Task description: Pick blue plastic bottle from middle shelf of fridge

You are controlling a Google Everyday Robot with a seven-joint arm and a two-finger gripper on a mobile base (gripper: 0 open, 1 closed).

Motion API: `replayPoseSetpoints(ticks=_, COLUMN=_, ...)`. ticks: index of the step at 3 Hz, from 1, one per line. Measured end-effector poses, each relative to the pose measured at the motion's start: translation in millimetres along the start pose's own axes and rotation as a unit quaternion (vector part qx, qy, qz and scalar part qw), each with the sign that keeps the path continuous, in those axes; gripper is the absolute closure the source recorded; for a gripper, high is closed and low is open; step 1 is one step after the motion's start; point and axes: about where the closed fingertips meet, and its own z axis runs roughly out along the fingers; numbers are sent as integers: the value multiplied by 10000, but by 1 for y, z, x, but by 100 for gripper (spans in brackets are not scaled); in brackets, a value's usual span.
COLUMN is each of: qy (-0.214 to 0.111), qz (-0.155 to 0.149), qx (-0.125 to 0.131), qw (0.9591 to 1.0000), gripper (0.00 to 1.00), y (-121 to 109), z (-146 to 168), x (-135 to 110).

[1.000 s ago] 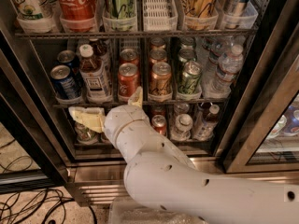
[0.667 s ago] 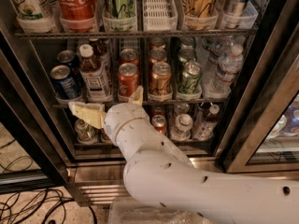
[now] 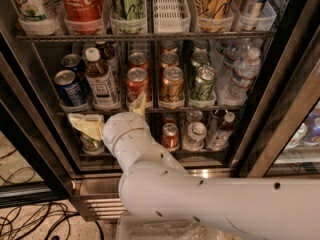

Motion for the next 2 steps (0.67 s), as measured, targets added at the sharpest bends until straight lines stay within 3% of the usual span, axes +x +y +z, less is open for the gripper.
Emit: replayPoseSetpoints(ticks=2, qy=-77, qz=-756, qx=369, qw=9964, gripper=0, y=-4, z=16, x=9)
